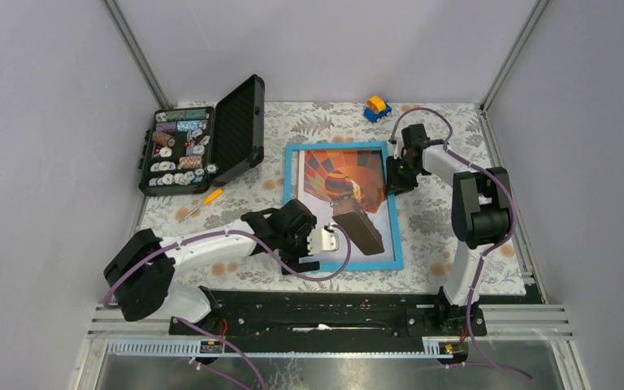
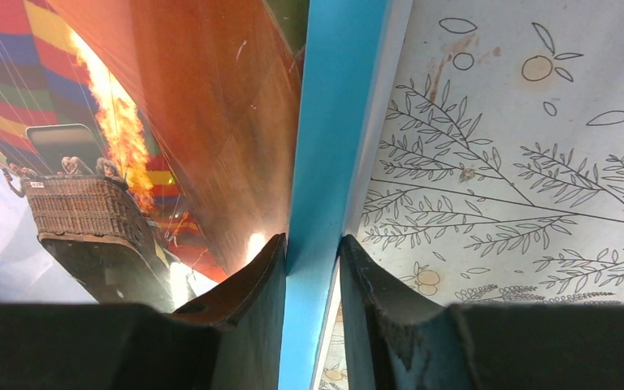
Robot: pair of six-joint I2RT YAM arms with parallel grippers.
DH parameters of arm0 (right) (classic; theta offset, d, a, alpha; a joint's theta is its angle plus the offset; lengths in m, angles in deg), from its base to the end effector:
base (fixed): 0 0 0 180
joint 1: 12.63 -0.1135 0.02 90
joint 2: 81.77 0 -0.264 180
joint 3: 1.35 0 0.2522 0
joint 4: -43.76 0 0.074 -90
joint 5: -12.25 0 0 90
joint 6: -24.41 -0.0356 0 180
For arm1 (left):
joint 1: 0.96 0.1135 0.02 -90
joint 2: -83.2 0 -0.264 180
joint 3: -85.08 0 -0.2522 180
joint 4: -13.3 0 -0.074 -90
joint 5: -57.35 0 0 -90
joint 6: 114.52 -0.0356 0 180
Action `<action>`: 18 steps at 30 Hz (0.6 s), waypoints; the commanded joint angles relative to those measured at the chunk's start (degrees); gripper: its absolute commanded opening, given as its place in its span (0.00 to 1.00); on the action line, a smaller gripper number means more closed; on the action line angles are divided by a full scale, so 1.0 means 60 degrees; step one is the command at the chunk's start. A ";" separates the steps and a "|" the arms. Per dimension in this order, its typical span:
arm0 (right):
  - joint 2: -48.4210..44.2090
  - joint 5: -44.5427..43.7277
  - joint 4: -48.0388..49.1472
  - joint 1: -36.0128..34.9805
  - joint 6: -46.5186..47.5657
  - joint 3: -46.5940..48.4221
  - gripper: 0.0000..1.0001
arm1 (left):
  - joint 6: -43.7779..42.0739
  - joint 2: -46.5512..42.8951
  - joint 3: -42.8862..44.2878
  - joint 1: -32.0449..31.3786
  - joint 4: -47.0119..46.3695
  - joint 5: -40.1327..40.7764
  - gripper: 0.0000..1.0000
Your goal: Take the photo out of the frame
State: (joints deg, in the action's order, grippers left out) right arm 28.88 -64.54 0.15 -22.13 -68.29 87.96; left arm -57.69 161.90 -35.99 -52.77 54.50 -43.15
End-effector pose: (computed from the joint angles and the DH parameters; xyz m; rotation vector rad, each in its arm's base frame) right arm 0.3873 0.0731 0.1703 -0.2301 2.6985 0.3756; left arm 0.1547 -0.2072 0.1918 1.8361 1.9112 -0.3513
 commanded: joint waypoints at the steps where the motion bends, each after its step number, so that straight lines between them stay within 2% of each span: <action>1: -0.0084 0.0814 -0.0051 -0.0312 -0.0247 0.0035 0.00 | -0.0128 0.0364 0.0143 -0.0105 -0.0009 -0.0325 0.99; 11: 0.0465 0.0986 0.0316 -0.0553 -0.0538 0.0080 0.00 | 0.0187 0.0362 -0.0275 -0.0886 -0.0157 0.0468 0.99; 18: 0.0509 0.1341 0.0592 -0.0643 -0.0664 -0.0126 0.00 | 0.0203 0.0683 -0.0493 -0.0901 -0.0510 0.1029 0.99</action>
State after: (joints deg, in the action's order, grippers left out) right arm 30.28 -62.03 2.69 -24.25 -70.67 87.91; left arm -57.03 165.22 -38.51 -58.28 53.89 -39.87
